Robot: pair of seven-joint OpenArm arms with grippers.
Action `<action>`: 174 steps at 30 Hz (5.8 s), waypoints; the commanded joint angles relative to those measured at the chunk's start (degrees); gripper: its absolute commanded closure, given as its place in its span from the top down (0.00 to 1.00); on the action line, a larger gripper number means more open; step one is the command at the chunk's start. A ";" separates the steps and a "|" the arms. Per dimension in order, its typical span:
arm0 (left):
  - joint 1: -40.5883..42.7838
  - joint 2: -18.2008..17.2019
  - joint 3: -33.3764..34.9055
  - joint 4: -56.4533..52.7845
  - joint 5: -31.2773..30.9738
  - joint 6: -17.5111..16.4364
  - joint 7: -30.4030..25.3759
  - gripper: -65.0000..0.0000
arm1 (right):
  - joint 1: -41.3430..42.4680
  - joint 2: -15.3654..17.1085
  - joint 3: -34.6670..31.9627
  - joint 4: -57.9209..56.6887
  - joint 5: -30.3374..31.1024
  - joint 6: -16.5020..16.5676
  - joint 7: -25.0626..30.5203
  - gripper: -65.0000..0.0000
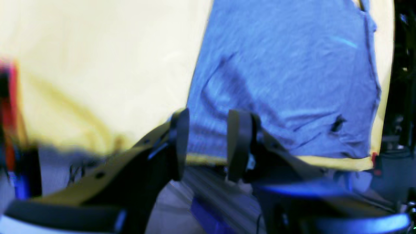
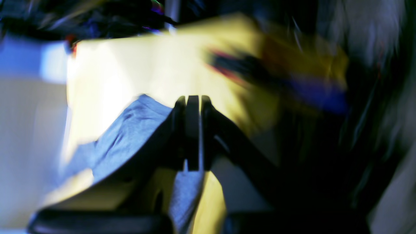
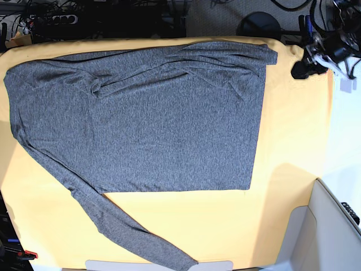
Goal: Fold the T-shirt properly
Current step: 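Open both grippers, release the shirt edge and lift away, then reach both grippers to the shirt's opposite edge corners, then close both grippers on the shirt's opposite edge, then lift the grasped edge with both grippers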
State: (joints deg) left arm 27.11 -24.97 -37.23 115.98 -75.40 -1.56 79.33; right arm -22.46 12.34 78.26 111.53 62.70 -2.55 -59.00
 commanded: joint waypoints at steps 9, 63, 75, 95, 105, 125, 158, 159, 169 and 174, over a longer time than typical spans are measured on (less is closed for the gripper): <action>-5.79 -4.87 6.77 0.90 -2.71 -0.85 0.67 0.31 | 4.92 5.02 -3.58 5.00 -17.38 20.96 0.85 0.00; -76.48 9.02 32.18 -89.30 42.03 -19.58 -32.69 0.63 | 76.39 0.54 -63.01 -82.91 -77.69 42.55 33.55 0.33; -76.21 8.58 32.18 -89.30 42.12 -16.15 -36.03 0.63 | 76.22 0.54 -62.92 -82.82 -77.60 42.55 33.55 0.33; -73.49 13.41 32.18 -89.13 42.03 -16.06 -36.12 0.63 | 72.79 -0.25 -62.92 -81.59 -77.60 42.55 33.55 0.33; -74.45 14.73 32.18 -89.13 42.12 -16.06 -36.12 0.63 | 70.68 -0.34 -62.92 -78.34 -77.60 42.55 33.55 0.33; -74.10 14.20 32.27 -89.30 42.30 -16.06 -40.52 0.00 | 71.73 0.28 -62.83 -78.34 -77.60 42.55 33.55 0.34; -70.41 14.20 32.79 -89.13 42.30 -16.06 -39.99 0.00 | 72.35 13.11 -62.83 -89.50 -77.51 34.68 40.94 0.53; -70.41 14.20 32.79 -89.13 42.30 -16.06 -39.99 0.00 | 72.35 13.29 -62.83 -89.50 -77.51 34.59 40.94 0.53; -70.32 14.20 32.79 -89.13 42.30 -16.06 -39.90 0.00 | 69.89 15.22 -62.92 -89.77 -77.60 32.30 45.16 0.53; -70.32 14.20 32.79 -89.13 42.30 -16.06 -39.90 0.00 | 69.01 13.64 -63.01 -89.77 -77.60 32.39 45.24 0.53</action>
State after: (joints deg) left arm -42.04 -10.37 -4.60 26.28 -33.63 -17.78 38.72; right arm 44.66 25.34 15.22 20.86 -15.09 29.74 -14.76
